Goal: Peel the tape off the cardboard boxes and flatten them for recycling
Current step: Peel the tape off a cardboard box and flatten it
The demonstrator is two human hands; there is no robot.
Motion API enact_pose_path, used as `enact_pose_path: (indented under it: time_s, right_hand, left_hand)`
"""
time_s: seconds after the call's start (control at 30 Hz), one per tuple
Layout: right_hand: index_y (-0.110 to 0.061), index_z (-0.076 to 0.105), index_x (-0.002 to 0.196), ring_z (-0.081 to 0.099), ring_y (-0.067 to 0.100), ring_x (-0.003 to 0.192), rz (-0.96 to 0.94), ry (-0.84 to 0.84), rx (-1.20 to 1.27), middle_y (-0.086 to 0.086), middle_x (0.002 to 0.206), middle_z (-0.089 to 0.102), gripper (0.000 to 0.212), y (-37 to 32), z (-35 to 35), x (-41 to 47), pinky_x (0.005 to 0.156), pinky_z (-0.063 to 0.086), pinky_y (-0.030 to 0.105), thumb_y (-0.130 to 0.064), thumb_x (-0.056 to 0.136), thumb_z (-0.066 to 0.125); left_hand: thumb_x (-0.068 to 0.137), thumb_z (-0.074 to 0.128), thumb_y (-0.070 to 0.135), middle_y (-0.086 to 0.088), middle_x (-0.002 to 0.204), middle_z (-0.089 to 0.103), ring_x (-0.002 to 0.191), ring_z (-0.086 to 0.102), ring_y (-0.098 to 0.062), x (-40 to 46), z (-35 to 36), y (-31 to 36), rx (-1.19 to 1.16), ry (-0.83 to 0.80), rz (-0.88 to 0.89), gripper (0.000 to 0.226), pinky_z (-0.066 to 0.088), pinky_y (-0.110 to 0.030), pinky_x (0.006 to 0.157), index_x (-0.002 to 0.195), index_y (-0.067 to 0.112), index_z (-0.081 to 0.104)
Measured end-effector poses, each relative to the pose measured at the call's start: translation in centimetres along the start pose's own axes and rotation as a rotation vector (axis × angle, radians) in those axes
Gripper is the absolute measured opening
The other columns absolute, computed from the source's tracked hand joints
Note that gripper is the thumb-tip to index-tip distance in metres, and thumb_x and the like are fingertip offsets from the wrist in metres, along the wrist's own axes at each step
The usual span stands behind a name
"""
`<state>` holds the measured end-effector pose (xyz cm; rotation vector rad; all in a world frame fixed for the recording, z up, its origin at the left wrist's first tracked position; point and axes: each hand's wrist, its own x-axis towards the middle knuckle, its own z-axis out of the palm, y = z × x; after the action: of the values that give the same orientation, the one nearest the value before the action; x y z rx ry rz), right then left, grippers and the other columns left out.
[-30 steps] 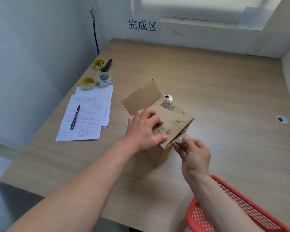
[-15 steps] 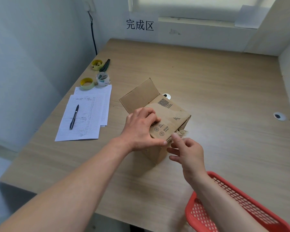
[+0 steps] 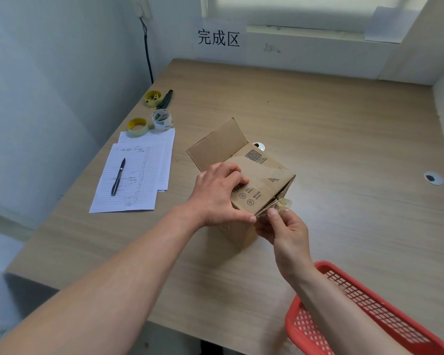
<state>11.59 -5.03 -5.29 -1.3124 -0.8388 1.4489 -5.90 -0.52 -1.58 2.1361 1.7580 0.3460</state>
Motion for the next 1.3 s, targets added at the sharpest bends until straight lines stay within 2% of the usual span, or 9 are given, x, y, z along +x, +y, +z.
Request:
enact_pose_path:
  time_s: [0.33,0.67,0.77,0.9,1.03,1.1,1.17,1.23,1.3]
  right_hand:
    - [-0.003,0.069,0.094,0.068,0.019,0.08,0.053,-0.028,0.003,0.011,0.087,0.073,0.023,-0.1,-0.3,0.0,0.077,0.056,0.036,-0.018,0.102,0.053]
    - [0.0,0.07,0.087,0.065,0.016,0.073,0.06,-0.018,-0.135,0.003,0.073,0.07,0.014,0.1,0.4,-0.2,0.066,0.053,0.032,-0.008,0.095,0.062]
    - [-0.002,0.064,0.072,0.056,0.019,0.067,-0.007,-0.034,-0.282,0.004,0.066,0.062,0.023,0.0,0.3,0.1,0.066,0.053,0.046,-0.022,0.083,0.064]
    - [-0.017,0.046,0.057,0.043,0.016,0.058,-0.117,-0.04,-0.496,-0.003,0.056,0.049,0.032,0.2,-0.2,0.3,0.058,0.04,0.037,-0.017,0.084,0.064]
    - [-0.004,0.058,0.067,0.051,0.021,0.062,-0.04,-0.035,-0.389,0.015,0.062,0.057,0.034,0.6,0.1,0.6,0.067,0.053,0.055,-0.037,0.067,0.062]
    - [0.002,0.065,0.08,0.059,0.025,0.067,0.057,-0.031,-0.29,0.023,0.075,0.067,0.038,0.5,0.5,0.4,0.073,0.055,0.062,-0.032,0.067,0.062]
    - [-0.002,0.072,0.086,0.069,0.028,0.074,0.104,-0.033,-0.208,0.018,0.081,0.073,0.019,-0.5,0.9,-0.5,0.074,0.059,0.05,-0.016,0.08,0.061]
    - [-0.007,0.075,0.086,0.071,0.027,0.074,0.151,-0.05,-0.142,0.011,0.077,0.073,0.017,-1.0,0.8,-0.7,0.071,0.057,0.04,-0.005,0.088,0.059]
    - [-0.007,0.074,0.079,0.068,0.027,0.071,0.176,-0.065,-0.089,0.01,0.072,0.069,0.019,-1.4,0.7,-0.7,0.072,0.054,0.039,-0.002,0.089,0.058]
  left_hand:
    - [0.05,0.041,0.082,0.015,0.136,0.037,0.134,0.024,-0.013,0.0,-0.4,-0.2,-0.009,-0.022,0.018,0.097,0.022,-0.035,0.106,0.133,0.032,0.054]
    - [0.052,0.036,0.077,0.014,0.136,0.037,0.134,0.024,-0.012,-0.1,-0.4,0.0,-0.004,-0.016,0.003,0.094,0.021,-0.035,0.107,0.133,0.032,0.054]
    - [0.052,0.036,0.077,0.014,0.137,0.037,0.134,0.024,-0.013,-0.2,-0.4,0.1,0.002,-0.017,0.002,0.094,0.021,-0.036,0.107,0.133,0.033,0.054]
    - [0.051,0.035,0.078,0.013,0.138,0.037,0.135,0.024,-0.014,-0.2,-0.4,0.1,0.012,-0.024,0.002,0.096,0.022,-0.036,0.106,0.134,0.032,0.054]
    - [0.05,0.035,0.078,0.013,0.139,0.037,0.135,0.023,-0.013,-0.3,-0.4,0.1,0.013,-0.027,-0.002,0.097,0.021,-0.035,0.106,0.134,0.033,0.054]
    - [0.05,0.035,0.078,0.013,0.139,0.036,0.135,0.023,-0.013,-0.4,-0.4,0.1,0.011,-0.026,-0.005,0.097,0.02,-0.035,0.106,0.134,0.033,0.054]
    - [0.05,0.034,0.078,0.013,0.14,0.036,0.136,0.023,-0.013,-0.4,-0.4,0.1,0.013,-0.029,-0.007,0.098,0.02,-0.035,0.106,0.135,0.033,0.053]
    - [0.049,0.035,0.078,0.013,0.14,0.036,0.137,0.023,-0.015,-0.3,-0.4,0.2,0.014,-0.029,-0.007,0.098,0.02,-0.036,0.108,0.134,0.033,0.054]
    - [0.049,0.035,0.078,0.013,0.14,0.037,0.137,0.024,-0.016,-0.2,-0.4,0.2,0.013,-0.027,-0.006,0.097,0.021,-0.038,0.109,0.133,0.033,0.054]
